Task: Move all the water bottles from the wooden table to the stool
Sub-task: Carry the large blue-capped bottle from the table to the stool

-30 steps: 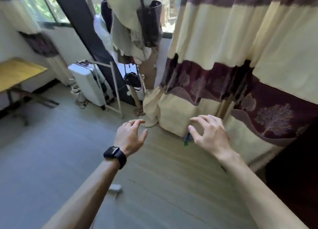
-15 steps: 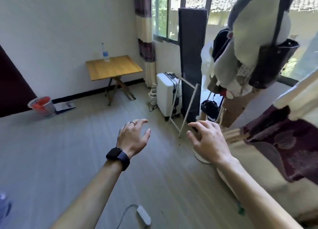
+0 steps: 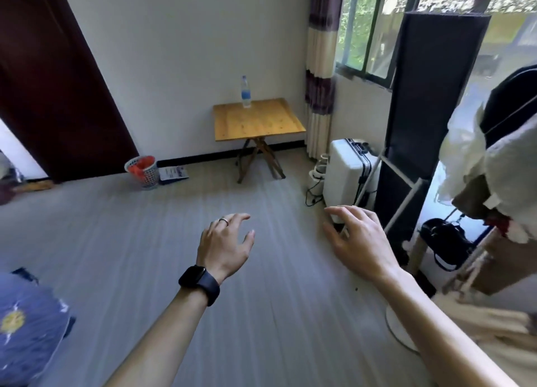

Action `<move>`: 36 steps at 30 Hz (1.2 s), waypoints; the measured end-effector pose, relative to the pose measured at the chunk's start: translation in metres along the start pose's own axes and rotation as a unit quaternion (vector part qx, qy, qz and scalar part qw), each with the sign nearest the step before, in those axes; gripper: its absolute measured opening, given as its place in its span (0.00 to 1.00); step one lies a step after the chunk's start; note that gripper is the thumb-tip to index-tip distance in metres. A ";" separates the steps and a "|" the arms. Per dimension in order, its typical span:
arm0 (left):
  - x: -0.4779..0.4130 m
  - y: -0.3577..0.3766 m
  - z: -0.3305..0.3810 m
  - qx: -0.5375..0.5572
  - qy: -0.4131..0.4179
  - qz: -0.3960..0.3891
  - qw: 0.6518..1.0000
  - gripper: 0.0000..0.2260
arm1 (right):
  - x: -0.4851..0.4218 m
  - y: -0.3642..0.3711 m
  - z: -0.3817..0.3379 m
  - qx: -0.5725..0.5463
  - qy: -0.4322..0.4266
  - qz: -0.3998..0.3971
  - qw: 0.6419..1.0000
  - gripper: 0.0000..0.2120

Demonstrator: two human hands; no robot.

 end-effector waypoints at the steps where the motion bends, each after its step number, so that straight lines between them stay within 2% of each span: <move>1: -0.013 0.008 0.000 -0.004 -0.006 0.004 1.000 0.17 | -0.014 0.011 0.003 -0.012 -0.004 -0.007 1.000 0.18; 7: -0.101 0.050 0.020 -0.027 -0.041 0.040 0.998 0.17 | -0.117 0.054 0.034 -0.038 -0.060 -0.022 0.997 0.19; 13: -0.175 0.060 0.024 -0.048 -0.066 0.083 0.993 0.16 | -0.223 0.093 0.040 -0.066 -0.102 -0.020 0.992 0.17; 20: -0.241 0.061 -0.049 -0.095 -0.099 0.119 0.983 0.17 | -0.303 0.176 -0.003 -0.100 -0.146 -0.048 0.983 0.16; 26: -0.327 0.066 -0.138 -0.095 -0.113 0.156 0.977 0.18 | -0.383 0.263 -0.071 -0.097 -0.192 -0.049 0.975 0.16; 30: -0.407 0.067 -0.187 -0.092 -0.105 0.176 0.974 0.22 | -0.440 0.310 -0.109 -0.101 -0.178 -0.023 0.979 0.17; 36: -0.512 0.095 -0.245 -0.061 -0.092 0.159 0.981 0.20 | -0.514 0.395 -0.136 -0.098 -0.164 -0.024 0.981 0.18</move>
Point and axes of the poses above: each hand's wrist, its own x-axis away from the middle knuckle, its own y-axis out of the palm, z = x × y, the point moved 6 cm from there along -x, towards the middle knuckle, and after that the axes turned 15 degrees about z, right-handed, at the moved point
